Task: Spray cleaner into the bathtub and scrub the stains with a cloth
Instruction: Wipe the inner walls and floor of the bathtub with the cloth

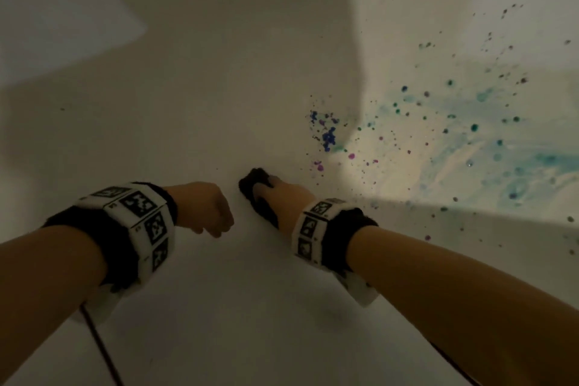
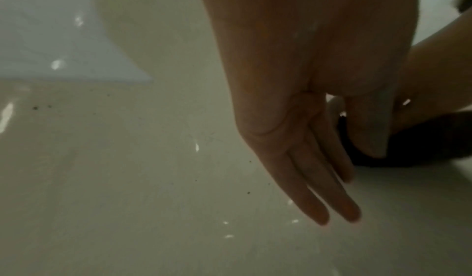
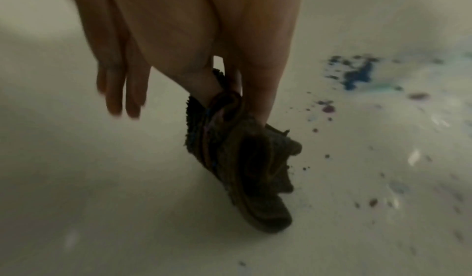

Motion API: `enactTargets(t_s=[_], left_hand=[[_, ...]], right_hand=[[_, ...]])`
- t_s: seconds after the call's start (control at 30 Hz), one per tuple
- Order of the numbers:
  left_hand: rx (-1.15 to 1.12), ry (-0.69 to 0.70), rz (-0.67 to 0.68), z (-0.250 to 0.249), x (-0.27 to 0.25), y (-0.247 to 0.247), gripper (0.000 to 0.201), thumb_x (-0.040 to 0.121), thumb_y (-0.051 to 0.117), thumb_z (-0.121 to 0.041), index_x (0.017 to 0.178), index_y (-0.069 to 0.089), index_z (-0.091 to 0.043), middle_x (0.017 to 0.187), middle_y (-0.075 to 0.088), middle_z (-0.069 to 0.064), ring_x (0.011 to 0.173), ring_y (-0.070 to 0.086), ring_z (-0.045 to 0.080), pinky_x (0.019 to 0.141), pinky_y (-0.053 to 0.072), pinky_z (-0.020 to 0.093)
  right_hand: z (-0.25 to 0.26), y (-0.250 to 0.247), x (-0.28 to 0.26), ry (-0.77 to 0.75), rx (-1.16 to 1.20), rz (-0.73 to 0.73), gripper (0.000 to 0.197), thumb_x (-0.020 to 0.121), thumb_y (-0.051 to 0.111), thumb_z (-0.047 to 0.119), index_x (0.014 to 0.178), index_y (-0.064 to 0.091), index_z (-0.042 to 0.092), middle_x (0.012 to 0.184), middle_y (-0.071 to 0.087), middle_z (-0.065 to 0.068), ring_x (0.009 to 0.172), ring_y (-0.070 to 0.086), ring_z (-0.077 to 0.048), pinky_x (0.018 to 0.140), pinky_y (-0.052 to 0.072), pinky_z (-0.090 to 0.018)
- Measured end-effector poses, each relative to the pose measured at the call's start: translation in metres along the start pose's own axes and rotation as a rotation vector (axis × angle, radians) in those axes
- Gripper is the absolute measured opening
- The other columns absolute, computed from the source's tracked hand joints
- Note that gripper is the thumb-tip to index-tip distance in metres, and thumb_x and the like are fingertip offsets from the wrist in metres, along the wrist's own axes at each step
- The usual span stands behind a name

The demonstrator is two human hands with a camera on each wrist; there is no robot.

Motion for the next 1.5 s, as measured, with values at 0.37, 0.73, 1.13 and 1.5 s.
enactTargets(t_s=[0.37,0.73,1.13,1.5], left_hand=[[-0.944,0.279,-0.304,-0.081,-0.006,-0.038,0.028,0.086,0.062,-0.015,0.113,0.06,-0.009,0.109,0.067,0.011,0.098,0.064,0.027,0.086,0.052,0.039],[-0.187,-0.243,-1.003,0.005,0.0,-0.124,0.056,0.093,0.047,-0.006,0.142,0.023,0.008,0.143,0.025,0.031,0.12,0.039,0.049,0.098,0.034,0.052],[0.318,-0.097,-0.78,-0.121,0.049,-0.021,0.034,0.096,0.038,-0.006,0.129,0.046,0.002,0.131,0.038,0.018,0.113,0.047,0.029,0.091,0.044,0.033],[-0.018,0.149,-0.988,-0.111,-0.012,-0.155,0.027,0.088,0.052,-0.02,0.079,0.066,0.0,0.076,0.063,0.015,0.069,0.063,0.033,0.067,0.054,0.037]], right_hand=[[-0.019,-0.085,-0.052,-0.188,0.839,-0.112,0.079,0.084,0.037,-0.023,0.132,0.025,0.038,0.123,0.052,-0.003,0.085,0.062,-0.019,0.078,0.056,-0.035],[-0.25,-0.189,-0.104,0.56,-0.345,-0.354,0.109,0.075,0.073,0.038,0.142,-0.011,0.046,0.152,-0.028,0.002,0.142,-0.017,-0.028,0.108,0.013,-0.066],[-0.268,-0.167,-0.095,0.545,-0.478,-0.251,0.135,0.061,0.081,0.043,0.137,-0.03,0.041,0.146,-0.039,-0.001,0.138,-0.026,-0.033,0.106,0.008,-0.069],[-0.228,-0.176,-0.07,0.355,-0.444,-0.298,0.13,0.057,0.074,0.062,0.135,-0.029,0.046,0.146,-0.04,0.001,0.138,-0.027,-0.03,0.105,0.01,-0.069]])
Point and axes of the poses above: each hand's wrist, its own x-axis towards the middle knuckle, its own y-axis out of the palm, z = x × y, the point moved 10 cm from there along x, towards the middle knuckle
